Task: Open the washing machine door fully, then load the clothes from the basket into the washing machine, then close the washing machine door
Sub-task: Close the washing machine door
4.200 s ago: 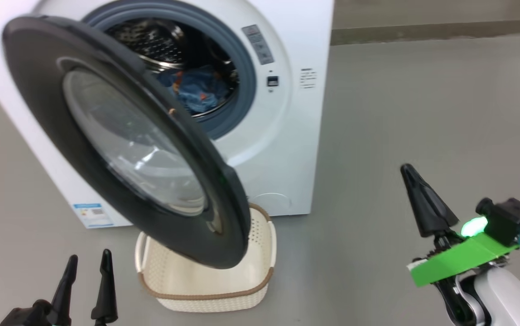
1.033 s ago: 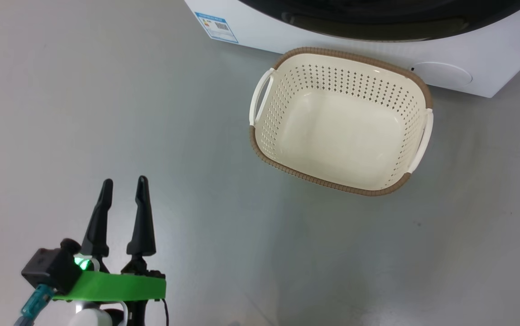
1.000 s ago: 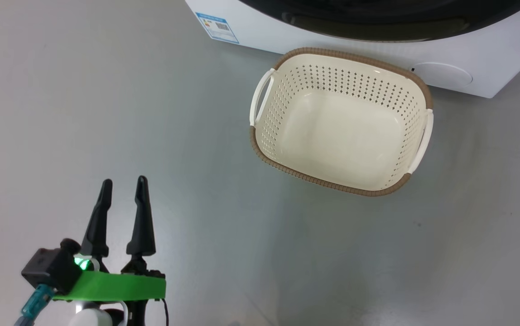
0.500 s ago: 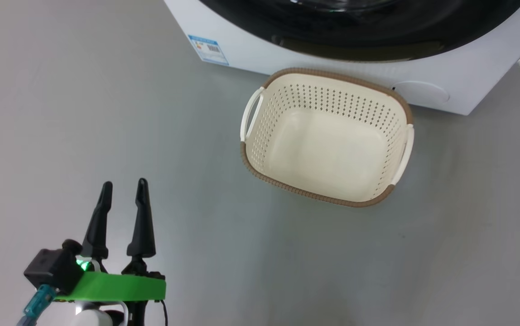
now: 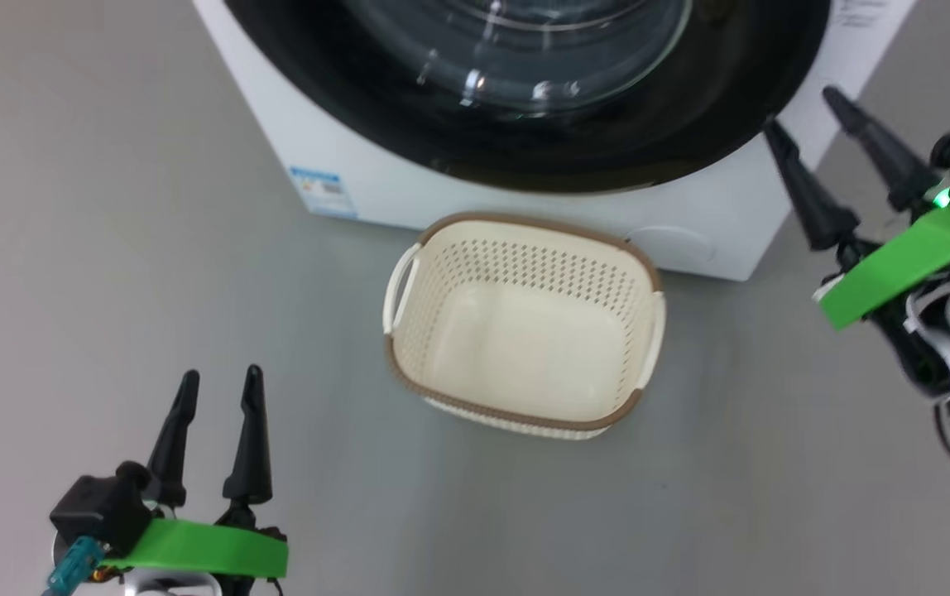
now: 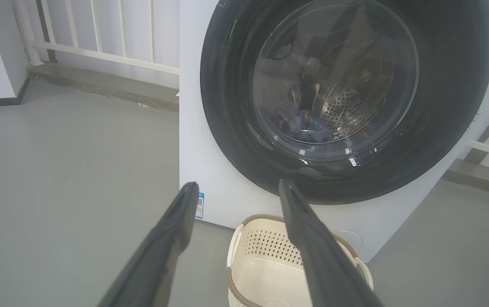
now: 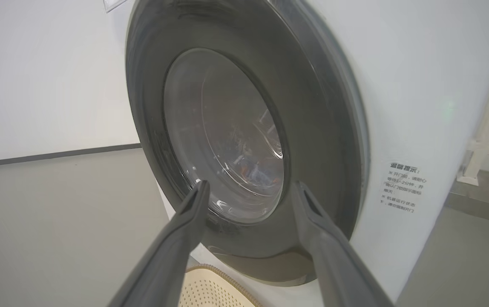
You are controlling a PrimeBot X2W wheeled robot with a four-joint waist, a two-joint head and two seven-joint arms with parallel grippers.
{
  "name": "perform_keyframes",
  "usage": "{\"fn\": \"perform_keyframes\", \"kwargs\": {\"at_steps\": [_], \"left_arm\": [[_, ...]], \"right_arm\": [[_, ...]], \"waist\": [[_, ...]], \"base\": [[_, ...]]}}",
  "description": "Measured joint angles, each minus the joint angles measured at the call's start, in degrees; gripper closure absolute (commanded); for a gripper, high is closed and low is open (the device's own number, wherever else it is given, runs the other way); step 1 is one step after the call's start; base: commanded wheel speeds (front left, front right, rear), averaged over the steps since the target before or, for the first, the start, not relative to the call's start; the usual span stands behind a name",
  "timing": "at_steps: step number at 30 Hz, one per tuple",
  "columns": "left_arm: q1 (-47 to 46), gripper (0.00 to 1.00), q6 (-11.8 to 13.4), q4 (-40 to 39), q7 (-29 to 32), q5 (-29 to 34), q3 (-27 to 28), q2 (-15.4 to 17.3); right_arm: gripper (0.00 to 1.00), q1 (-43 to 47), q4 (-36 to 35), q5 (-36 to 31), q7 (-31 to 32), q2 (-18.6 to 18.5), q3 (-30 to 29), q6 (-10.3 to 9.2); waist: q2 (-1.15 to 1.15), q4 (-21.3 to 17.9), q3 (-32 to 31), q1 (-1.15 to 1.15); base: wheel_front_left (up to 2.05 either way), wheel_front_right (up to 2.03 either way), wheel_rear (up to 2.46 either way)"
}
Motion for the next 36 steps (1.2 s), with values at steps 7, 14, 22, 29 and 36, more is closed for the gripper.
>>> {"fn": "perform_keyframes", "kwargs": {"at_steps": [7,14,22,29,36], "left_arm": [[1.3,0.00,-0.1,1.0,0.1,-0.3,-0.1,2.2],[4.5,0.00,-0.1,1.0,1.3,-2.4,0.3,3.0],[6.3,0.00,0.0,-0.5,2.2,-4.0,0.9,3.6],[7.4,0.00,0.0,-1.7,3.5,-5.8,0.8,4.4],[8.0,0.00,0.0,-2.3,3.6,-6.1,0.7,4.6]], "right_arm": [[0.00,9.0,-4.7,-3.3,0.0,4.1,-6.2,-0.01],[0.00,18.1,-6.3,-4.6,0.0,6.4,-8.8,-0.01],[0.00,25.4,-9.7,-7.2,0.1,8.3,-14.5,-0.01],[0.00,33.1,-11.3,-9.5,0.2,9.9,-19.3,-0.01],[0.00,36.9,-11.6,-10.7,0.2,10.9,-21.6,-0.01]], "waist": [[0.00,-5.2,-4.9,0.00],[0.00,-10.7,-9.7,0.00],[0.00,-17.1,-13.4,0.00],[0.00,-20.9,-15.8,0.00],[0.00,-22.3,-17.2,0.01]], "base": [[0.00,0.00,0.00],[0.00,0.00,0.00],[0.00,0.00,0.00],[0.00,0.00,0.00],[0.00,0.00,0.00]]}}
